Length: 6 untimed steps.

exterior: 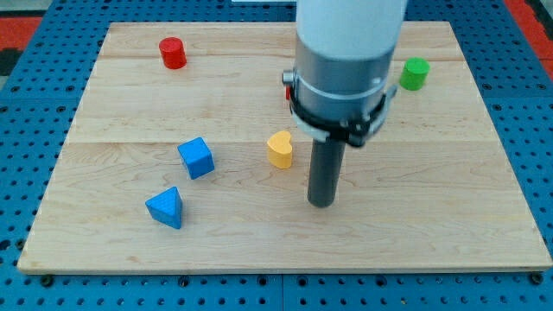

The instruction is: Push yellow heart to the top center

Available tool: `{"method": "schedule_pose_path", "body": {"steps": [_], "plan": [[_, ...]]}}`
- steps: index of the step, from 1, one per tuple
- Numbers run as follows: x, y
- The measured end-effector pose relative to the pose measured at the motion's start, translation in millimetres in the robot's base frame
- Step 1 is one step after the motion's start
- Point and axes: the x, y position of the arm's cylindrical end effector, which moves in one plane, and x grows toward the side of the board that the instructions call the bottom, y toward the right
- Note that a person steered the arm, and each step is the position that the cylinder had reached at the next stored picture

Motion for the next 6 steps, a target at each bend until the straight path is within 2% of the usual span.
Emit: {"method": "schedule_pose_path", "body": {"steps": [2,3,4,5,6], "plan": [[-116,-63],[-129,-78],[-114,-78],[-147,-88],[-185,-142]]}}
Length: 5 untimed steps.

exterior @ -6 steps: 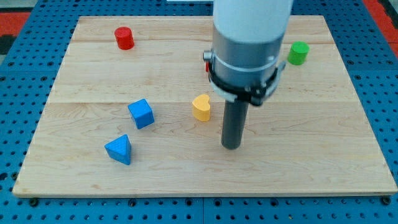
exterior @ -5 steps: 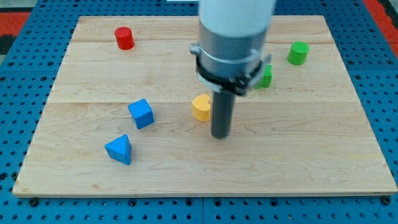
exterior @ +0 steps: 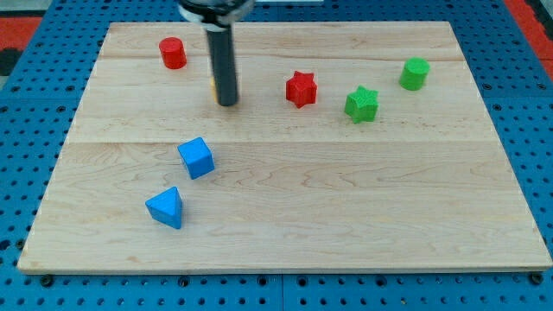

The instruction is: Push yellow heart to the top center

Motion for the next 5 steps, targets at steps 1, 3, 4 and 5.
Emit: {"method": "schedule_pose_path", "body": {"steps": [1,3,4,5], "plan": [[-1,4],[-53,38],[-84,89],[-94,109]]}}
